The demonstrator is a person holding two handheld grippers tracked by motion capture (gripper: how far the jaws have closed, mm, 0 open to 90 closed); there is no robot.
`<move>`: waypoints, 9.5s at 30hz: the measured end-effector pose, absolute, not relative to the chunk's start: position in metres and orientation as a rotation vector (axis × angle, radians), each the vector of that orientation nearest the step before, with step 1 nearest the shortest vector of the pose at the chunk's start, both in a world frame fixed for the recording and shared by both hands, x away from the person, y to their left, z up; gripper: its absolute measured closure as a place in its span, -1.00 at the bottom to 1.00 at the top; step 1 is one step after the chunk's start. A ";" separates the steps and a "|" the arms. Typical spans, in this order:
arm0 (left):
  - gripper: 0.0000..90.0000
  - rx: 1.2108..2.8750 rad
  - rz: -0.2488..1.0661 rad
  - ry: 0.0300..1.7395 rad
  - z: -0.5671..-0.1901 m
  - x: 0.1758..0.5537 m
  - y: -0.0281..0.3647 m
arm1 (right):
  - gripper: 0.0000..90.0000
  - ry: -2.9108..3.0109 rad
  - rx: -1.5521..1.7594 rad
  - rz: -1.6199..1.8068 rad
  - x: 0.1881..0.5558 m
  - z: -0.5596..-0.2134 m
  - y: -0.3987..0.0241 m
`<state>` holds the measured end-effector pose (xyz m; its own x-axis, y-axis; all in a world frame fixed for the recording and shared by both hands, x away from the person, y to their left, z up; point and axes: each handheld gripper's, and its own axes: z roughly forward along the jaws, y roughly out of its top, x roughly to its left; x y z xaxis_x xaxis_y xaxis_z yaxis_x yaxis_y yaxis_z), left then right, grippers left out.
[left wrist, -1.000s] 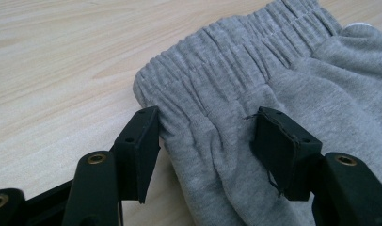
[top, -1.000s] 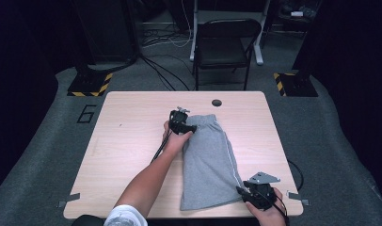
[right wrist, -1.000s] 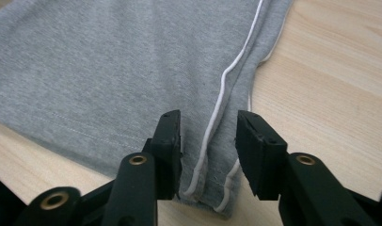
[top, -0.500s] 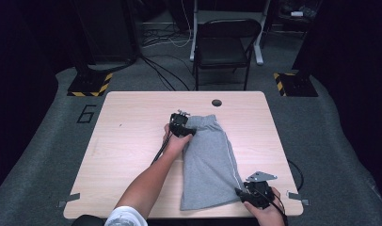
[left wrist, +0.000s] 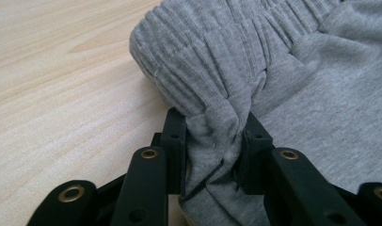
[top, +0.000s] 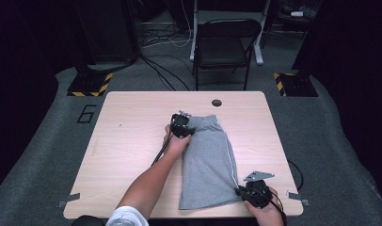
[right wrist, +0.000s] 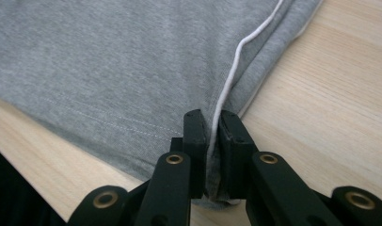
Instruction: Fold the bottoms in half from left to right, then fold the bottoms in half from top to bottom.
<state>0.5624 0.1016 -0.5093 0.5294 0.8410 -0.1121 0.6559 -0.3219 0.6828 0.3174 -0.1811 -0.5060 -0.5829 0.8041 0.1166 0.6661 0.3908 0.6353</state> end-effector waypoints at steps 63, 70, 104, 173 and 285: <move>0.15 1.964 0.451 1.232 -0.460 0.533 0.203 | 0.36 2.516 1.006 1.102 0.341 -0.491 -0.120; 0.14 1.990 0.457 1.194 -0.453 0.526 0.208 | 0.21 2.443 0.952 1.135 0.349 -0.471 -0.120; 0.01 1.875 0.415 1.119 -0.426 0.506 0.223 | 0.16 2.403 0.820 1.139 0.436 -0.419 -0.079; -0.07 1.933 0.386 1.172 -0.465 0.524 0.217 | 0.25 2.470 1.060 0.994 0.510 -0.481 -0.081; 0.41 1.966 0.211 1.175 -0.520 0.533 0.201 | 0.17 2.483 1.222 1.074 0.546 -0.512 -0.059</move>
<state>0.5331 0.2014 -0.5198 0.5508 0.7961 -0.2507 0.6596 -0.2311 0.7152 0.5461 -0.0592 -0.5123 -0.6488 0.7458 0.1512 0.6210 0.4040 0.6717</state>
